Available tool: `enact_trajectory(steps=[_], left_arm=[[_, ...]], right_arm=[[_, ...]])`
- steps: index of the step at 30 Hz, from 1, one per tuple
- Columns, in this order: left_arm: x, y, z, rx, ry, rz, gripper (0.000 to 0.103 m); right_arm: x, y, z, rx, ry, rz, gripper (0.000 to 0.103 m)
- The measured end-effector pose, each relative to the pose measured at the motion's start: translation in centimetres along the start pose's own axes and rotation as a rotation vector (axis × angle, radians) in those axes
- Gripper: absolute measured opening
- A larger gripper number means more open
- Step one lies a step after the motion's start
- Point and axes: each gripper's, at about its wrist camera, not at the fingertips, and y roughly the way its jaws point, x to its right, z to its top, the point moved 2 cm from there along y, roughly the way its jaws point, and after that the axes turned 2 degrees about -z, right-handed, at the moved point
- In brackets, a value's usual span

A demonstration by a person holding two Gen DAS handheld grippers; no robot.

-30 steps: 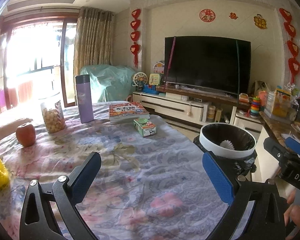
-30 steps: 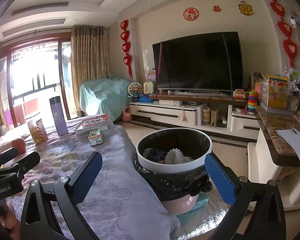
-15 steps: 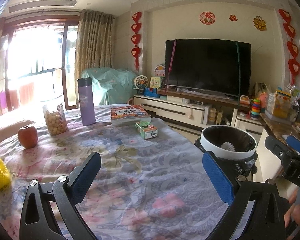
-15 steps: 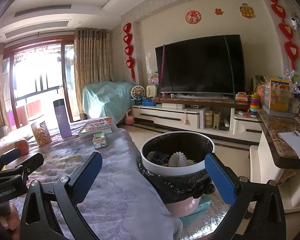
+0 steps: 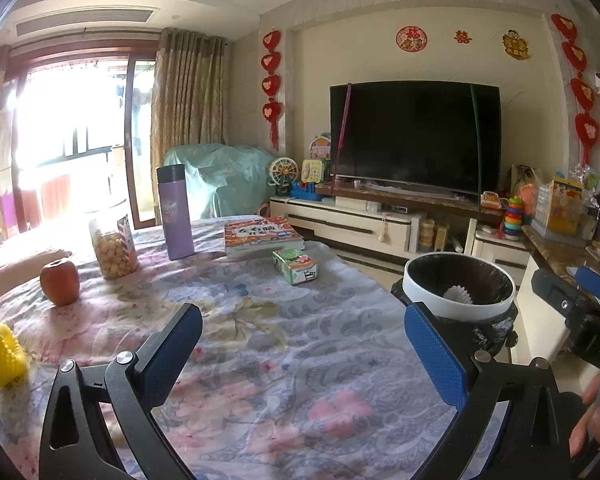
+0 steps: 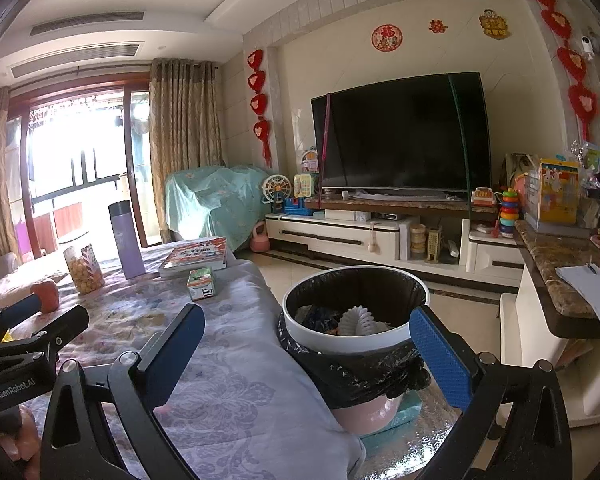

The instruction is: Collect trash

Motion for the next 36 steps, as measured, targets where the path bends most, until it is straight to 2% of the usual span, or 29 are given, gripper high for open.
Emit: enact_trajectory(steps=[36], left_arm=[[-0.53, 0.55, 0.11, -0.007, 0.004, -0.01, 0.102]], right_arm=[[-0.58, -0.32, 0.45, 0.004, 0.004, 0.014, 0.103]])
